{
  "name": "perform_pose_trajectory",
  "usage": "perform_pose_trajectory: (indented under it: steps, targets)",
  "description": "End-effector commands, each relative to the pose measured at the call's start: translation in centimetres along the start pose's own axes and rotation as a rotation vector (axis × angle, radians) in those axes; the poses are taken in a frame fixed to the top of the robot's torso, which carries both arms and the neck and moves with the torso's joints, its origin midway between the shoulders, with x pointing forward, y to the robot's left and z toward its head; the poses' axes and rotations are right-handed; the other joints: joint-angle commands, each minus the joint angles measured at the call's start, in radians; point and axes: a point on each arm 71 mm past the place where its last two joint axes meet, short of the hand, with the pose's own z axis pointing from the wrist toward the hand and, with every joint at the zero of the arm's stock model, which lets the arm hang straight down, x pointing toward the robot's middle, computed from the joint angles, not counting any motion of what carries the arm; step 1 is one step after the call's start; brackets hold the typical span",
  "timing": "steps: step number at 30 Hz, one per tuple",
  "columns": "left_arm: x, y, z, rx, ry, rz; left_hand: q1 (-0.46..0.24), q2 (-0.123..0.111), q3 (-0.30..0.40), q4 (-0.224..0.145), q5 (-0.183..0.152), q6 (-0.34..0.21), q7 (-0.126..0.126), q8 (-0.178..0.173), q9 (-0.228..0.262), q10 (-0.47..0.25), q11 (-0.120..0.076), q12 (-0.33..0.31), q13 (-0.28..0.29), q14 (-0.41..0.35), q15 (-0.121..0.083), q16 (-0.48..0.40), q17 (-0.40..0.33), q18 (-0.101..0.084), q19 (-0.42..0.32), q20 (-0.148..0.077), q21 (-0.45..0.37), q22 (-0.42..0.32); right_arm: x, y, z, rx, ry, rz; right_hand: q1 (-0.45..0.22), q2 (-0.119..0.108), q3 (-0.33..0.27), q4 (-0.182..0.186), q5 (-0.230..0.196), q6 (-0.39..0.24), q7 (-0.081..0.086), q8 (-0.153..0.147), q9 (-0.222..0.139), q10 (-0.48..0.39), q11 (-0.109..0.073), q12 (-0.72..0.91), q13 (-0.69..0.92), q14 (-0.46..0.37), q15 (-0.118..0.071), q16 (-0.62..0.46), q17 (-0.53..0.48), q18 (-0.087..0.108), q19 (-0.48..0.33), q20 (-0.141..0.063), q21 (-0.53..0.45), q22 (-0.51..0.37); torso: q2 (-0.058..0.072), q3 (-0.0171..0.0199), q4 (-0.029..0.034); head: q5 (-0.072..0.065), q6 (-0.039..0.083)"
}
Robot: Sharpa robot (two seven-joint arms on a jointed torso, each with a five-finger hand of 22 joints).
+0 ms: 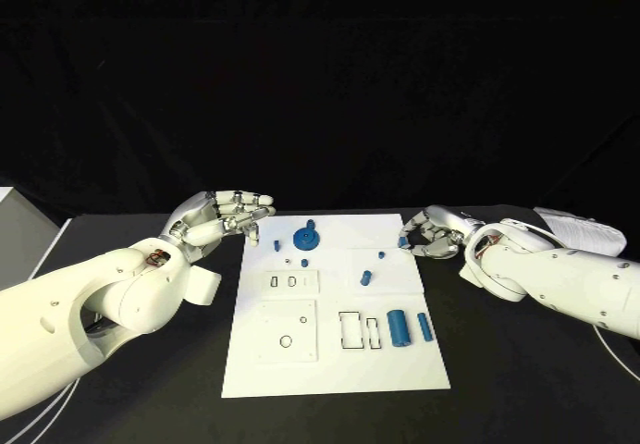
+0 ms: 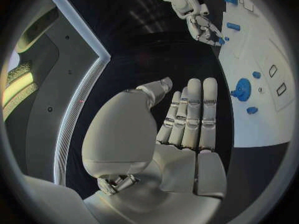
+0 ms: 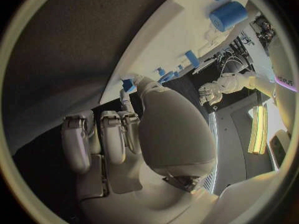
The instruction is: Assemble the parts on the task board
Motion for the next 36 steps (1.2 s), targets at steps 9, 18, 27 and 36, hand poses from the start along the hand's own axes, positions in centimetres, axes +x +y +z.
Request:
perform_pose_trajectory:
  steps: [9, 18, 27, 36]
  targets:
    - [0.2, -0.1, 0.0, 0.005, 0.017, -0.001, -0.002, -0.001, 0.007, 0.0, 0.001, -0.007, 0.013, 0.007, 0.001, -0.008, 0.002, 0.006, -0.001, -0.008, 0.003, 0.007, -0.002, 0.016, -0.007, -0.002, 0.008, 0.001, 0.1, -0.2, 0.2, 0.014, -0.003, -0.011, -0.005, 0.02, 0.021, 0.002, 0.006, 0.015, -0.003, 0.006, 0.001, 0.106, -0.013, 0.002, 0.263, 0.104, -0.01, 0.004, 0.245, -0.014, 0.105, -0.013, 0.005, 0.263, -0.001, -0.0011, 0.0013, -0.001, -0.003]
    - [0.1, -0.1, 0.0, 0.003, 0.017, 0.0, -0.002, -0.001, 0.007, 0.0, 0.001, -0.007, 0.013, 0.007, 0.001, -0.008, 0.002, 0.006, -0.001, -0.008, 0.003, 0.007, -0.002, 0.016, -0.007, -0.002, 0.008, 0.001, -0.2, 0.0, 0.5, 0.026, -0.067, -0.019, 0.0, 0.044, 0.058, -0.004, 0.01, 0.04, -0.015, 0.02, 0.005, 0.106, -0.023, 0.002, 0.263, 0.105, -0.019, 0.005, 0.249, -0.014, 0.105, -0.021, 0.005, 0.263, 0.0, -0.0001, 0.0002, 0.001, -0.003]
    - [0.2, 0.0, 0.0, 0.001, 0.017, -0.001, -0.003, -0.003, 0.007, 0.0, 0.001, -0.009, 0.013, 0.007, 0.001, -0.009, 0.002, 0.006, -0.001, -0.008, 0.003, 0.007, -0.002, 0.016, -0.008, -0.002, 0.009, 0.002, -0.6, 0.2, 0.6, 0.024, -0.14, -0.035, 0.001, 0.068, 0.114, -0.026, -0.027, 0.061, -0.028, 0.041, 0.014, 0.106, -0.035, 0.002, 0.263, 0.106, -0.027, 0.006, 0.255, -0.014, 0.105, -0.03, 0.005, 0.263, -0.001, -0.0011, 0.0024, 0.001, -0.004]
    - [0.1, 0.0, 0.0, -0.002, 0.016, 0.0, -0.006, -0.004, 0.007, 0.0, 0.001, -0.012, 0.016, 0.005, 0.001, -0.011, 0.004, 0.006, -0.001, -0.008, 0.004, 0.008, -0.003, 0.016, -0.009, -0.002, 0.01, 0.002, -0.8, 1.4, 0.6, 0.005, -0.204, -0.026, -0.025, 0.065, 0.123, -0.024, -0.039, 0.067, -0.032, 0.053, 0.02, 0.106, -0.039, 0.002, 0.263, 0.107, -0.029, 0.007, 0.26, -0.014, 0.105, -0.032, 0.005, 0.263, -0.002, -0.0012, -0.0005, 0.008, 0.001]
